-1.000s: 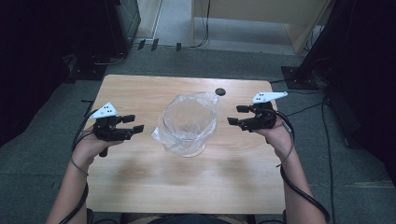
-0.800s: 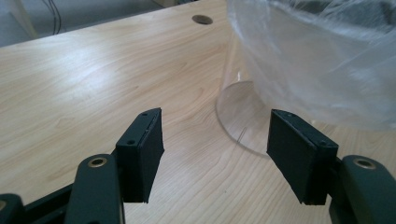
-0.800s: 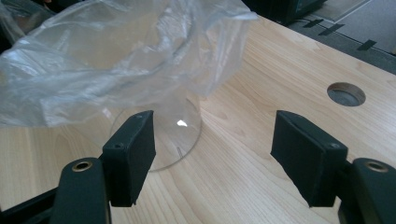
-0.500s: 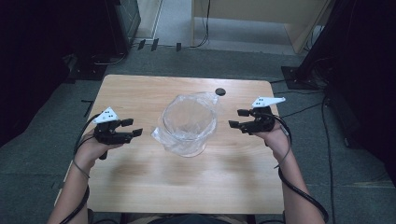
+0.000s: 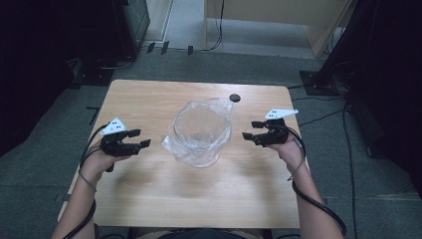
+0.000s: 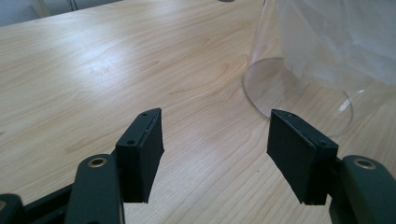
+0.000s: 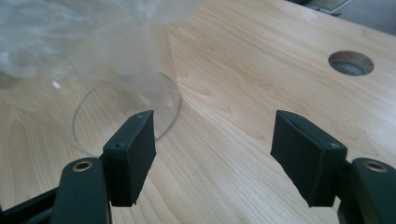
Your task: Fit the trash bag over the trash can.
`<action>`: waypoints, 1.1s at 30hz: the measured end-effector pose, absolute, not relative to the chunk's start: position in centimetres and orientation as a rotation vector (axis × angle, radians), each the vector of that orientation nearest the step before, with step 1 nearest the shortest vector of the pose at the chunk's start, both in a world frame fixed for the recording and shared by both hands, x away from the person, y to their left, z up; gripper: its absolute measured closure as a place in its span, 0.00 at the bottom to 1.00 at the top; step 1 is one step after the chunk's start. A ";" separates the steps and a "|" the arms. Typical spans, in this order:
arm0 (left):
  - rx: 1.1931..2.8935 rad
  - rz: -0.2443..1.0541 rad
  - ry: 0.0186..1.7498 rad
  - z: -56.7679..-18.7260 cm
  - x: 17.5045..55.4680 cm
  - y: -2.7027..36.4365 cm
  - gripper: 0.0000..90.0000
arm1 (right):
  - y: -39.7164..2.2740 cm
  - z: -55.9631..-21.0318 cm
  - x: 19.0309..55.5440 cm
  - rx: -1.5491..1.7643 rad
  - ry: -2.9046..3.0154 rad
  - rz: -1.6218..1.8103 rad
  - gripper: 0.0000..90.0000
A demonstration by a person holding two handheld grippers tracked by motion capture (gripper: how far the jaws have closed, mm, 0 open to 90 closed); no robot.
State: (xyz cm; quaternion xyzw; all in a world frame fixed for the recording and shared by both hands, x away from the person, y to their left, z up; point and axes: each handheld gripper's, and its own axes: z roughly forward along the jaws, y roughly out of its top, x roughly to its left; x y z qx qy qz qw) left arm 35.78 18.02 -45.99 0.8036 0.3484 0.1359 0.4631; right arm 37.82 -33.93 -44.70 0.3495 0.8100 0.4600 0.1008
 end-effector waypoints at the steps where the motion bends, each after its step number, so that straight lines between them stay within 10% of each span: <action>1: 1.976 0.336 0.855 -46.1 35.8 18.0 0.39 | -34.0 -44.9 37.9 1.039 2.397 1.357 0.34; 33: 2.080 0.334 0.880 -50.6 36.7 17.9 0.38 | -33.9 -50.6 39.0 1.035 2.528 1.198 0.33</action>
